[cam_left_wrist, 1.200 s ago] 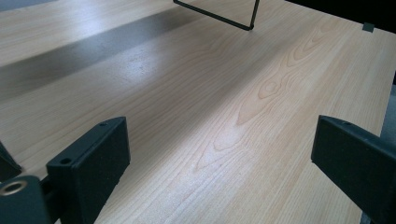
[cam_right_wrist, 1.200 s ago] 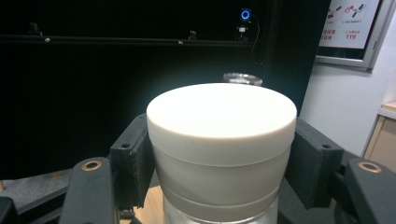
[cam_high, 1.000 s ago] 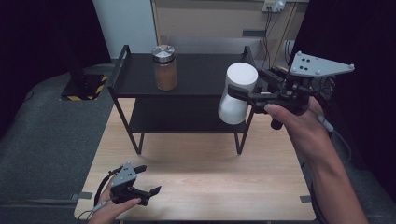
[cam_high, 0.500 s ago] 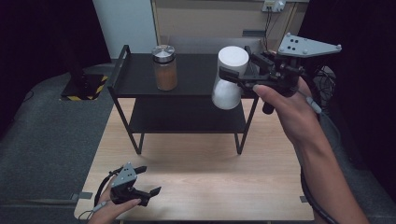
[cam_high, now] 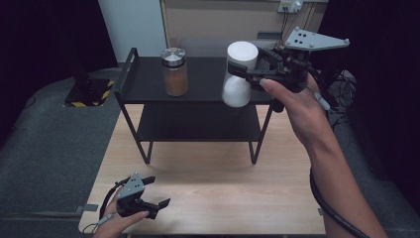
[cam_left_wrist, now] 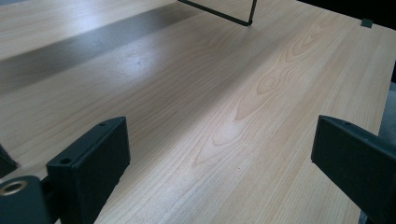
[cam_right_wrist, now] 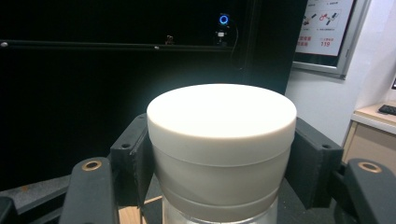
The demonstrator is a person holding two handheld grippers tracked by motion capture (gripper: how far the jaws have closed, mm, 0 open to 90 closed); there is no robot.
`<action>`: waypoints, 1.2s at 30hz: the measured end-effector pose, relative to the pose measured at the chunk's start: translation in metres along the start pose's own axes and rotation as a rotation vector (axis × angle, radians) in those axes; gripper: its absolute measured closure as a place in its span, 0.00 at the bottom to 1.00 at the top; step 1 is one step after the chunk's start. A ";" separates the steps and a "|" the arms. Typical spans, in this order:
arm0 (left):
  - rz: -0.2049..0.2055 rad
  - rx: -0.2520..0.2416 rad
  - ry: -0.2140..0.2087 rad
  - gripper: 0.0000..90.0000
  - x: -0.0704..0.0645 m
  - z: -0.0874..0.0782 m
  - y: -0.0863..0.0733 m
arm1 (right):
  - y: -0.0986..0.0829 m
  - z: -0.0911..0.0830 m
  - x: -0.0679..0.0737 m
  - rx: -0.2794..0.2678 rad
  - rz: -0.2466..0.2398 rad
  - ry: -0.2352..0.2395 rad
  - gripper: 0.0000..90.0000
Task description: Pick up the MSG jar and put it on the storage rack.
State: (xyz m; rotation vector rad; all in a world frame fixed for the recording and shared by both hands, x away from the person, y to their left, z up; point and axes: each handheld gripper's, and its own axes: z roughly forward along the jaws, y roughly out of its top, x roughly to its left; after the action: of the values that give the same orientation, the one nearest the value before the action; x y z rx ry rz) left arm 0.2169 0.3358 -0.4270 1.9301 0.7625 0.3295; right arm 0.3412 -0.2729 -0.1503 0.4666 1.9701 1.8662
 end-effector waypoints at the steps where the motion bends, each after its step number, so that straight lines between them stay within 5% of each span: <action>1: 0.000 0.001 0.000 0.03 0.000 0.000 0.000 | 0.000 0.000 -0.001 -0.001 0.000 -0.001 0.38; 36: -0.001 0.005 0.000 0.04 0.002 0.001 -0.002 | -0.011 0.030 -0.009 0.003 0.025 -0.077 0.38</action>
State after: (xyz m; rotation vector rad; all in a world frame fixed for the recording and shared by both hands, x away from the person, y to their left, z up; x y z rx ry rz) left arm 0.2180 0.3371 -0.4290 1.9339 0.7652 0.3273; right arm 0.3642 -0.2522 -0.1621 0.5587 1.9258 1.8320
